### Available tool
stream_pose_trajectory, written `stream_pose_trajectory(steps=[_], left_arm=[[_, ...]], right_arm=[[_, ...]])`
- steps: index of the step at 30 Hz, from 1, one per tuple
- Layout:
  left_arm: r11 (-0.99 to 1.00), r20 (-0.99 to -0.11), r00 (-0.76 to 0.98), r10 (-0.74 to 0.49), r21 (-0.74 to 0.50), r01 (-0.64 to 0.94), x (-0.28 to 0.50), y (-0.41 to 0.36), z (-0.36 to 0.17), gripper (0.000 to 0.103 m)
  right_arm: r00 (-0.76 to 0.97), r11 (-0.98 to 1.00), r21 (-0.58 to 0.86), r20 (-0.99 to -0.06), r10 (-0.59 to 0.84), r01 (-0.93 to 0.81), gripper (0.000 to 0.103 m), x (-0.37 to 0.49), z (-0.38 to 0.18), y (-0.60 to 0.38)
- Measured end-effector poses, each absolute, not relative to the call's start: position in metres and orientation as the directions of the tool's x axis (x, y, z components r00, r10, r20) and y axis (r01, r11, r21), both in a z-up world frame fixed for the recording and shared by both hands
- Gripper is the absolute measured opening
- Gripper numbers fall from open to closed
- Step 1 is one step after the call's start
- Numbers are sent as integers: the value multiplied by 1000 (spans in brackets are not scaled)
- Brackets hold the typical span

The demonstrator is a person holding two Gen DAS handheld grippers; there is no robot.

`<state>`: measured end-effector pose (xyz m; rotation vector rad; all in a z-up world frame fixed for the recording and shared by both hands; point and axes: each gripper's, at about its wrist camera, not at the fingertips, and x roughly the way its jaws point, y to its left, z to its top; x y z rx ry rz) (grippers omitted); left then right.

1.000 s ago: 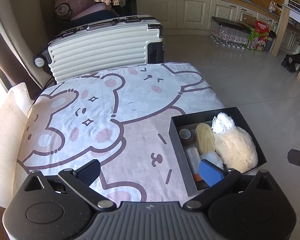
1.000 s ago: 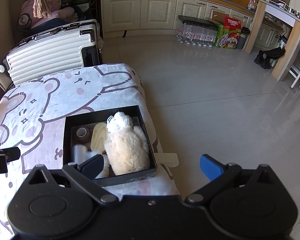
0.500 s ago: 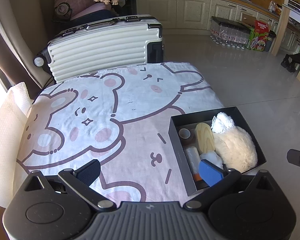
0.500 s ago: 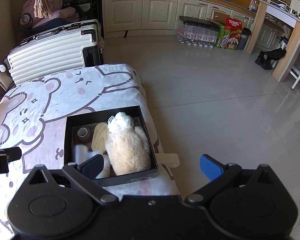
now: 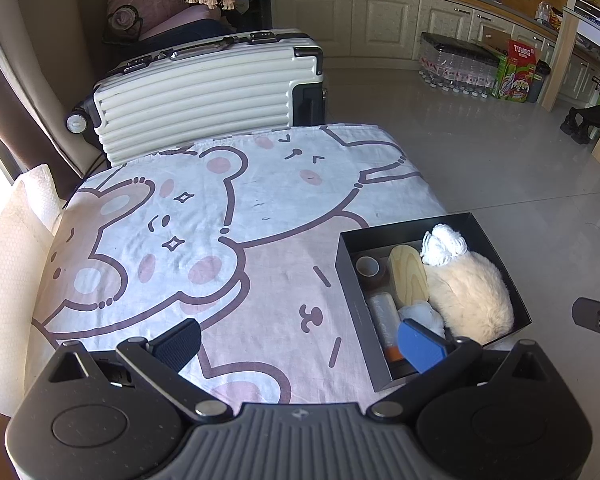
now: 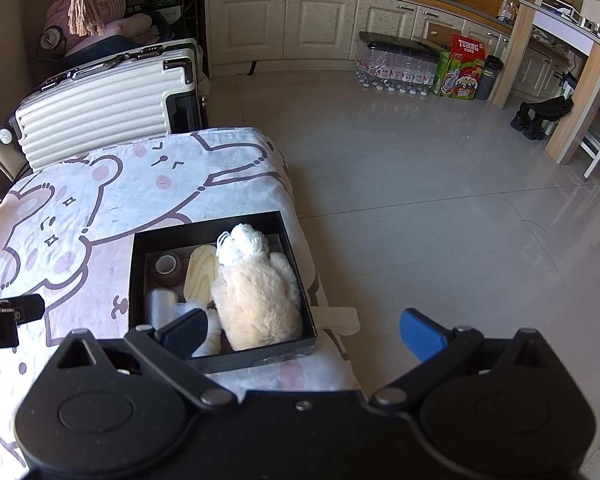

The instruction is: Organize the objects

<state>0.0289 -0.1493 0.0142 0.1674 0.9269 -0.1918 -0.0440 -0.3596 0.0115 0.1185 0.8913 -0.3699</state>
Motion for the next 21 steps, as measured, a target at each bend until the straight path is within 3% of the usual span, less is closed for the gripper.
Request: stream_pose_trajectory(steps=[21], left_arm=[[968,-804,586,-99,58,242,26,-156,13,103]], right_arm=[[570,932,-52,-779,-263,359,103,-43,12,-356]])
